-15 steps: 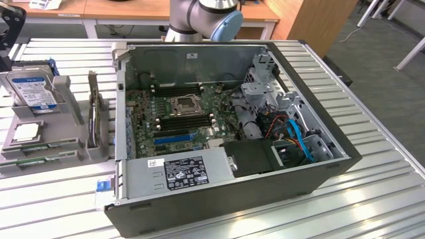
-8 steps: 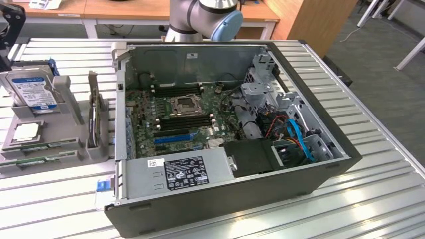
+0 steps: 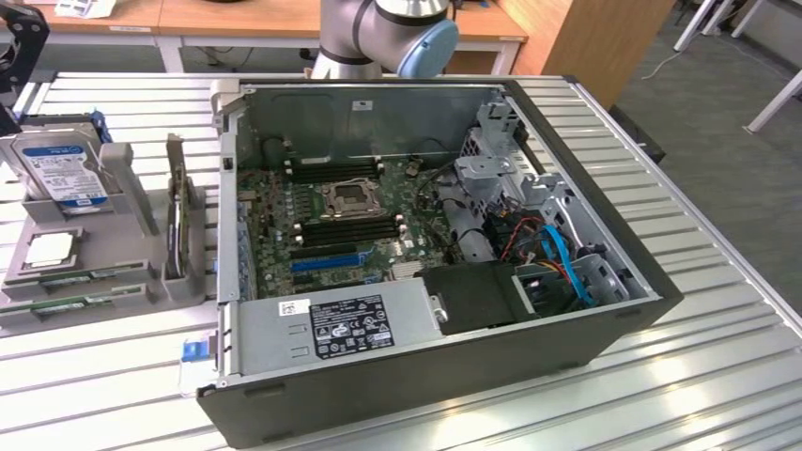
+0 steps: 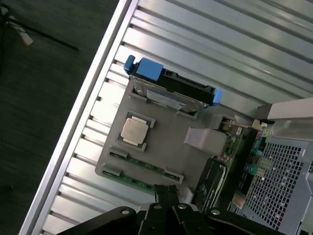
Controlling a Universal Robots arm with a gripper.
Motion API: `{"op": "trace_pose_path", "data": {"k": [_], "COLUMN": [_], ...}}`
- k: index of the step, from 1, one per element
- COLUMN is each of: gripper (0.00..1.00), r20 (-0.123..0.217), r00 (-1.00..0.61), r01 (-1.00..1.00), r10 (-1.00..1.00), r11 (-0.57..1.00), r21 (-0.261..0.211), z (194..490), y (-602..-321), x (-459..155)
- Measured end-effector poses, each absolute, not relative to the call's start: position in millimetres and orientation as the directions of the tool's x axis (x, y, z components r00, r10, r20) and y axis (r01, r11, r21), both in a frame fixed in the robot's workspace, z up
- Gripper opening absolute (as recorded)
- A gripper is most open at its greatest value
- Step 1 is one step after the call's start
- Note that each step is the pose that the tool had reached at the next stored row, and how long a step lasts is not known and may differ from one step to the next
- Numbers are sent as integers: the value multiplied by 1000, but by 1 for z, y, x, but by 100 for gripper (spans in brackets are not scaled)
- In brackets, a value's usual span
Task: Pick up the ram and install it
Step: 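Pick up the ram and move it above insertion slot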
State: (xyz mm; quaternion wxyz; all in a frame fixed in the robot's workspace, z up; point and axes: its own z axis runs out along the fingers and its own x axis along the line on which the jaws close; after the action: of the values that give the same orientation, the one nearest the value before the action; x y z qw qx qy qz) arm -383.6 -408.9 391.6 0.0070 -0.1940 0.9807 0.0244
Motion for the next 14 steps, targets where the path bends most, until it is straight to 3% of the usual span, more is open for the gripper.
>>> {"op": "trace_pose_path", "data": {"k": [14], "gripper": [10], "r20": [-23], "r00": [-799], "r01": [-601], "r10": [-601], "r11": [798], "r21": [45], "z": [391], "y": [-409], "x": [-384]}}
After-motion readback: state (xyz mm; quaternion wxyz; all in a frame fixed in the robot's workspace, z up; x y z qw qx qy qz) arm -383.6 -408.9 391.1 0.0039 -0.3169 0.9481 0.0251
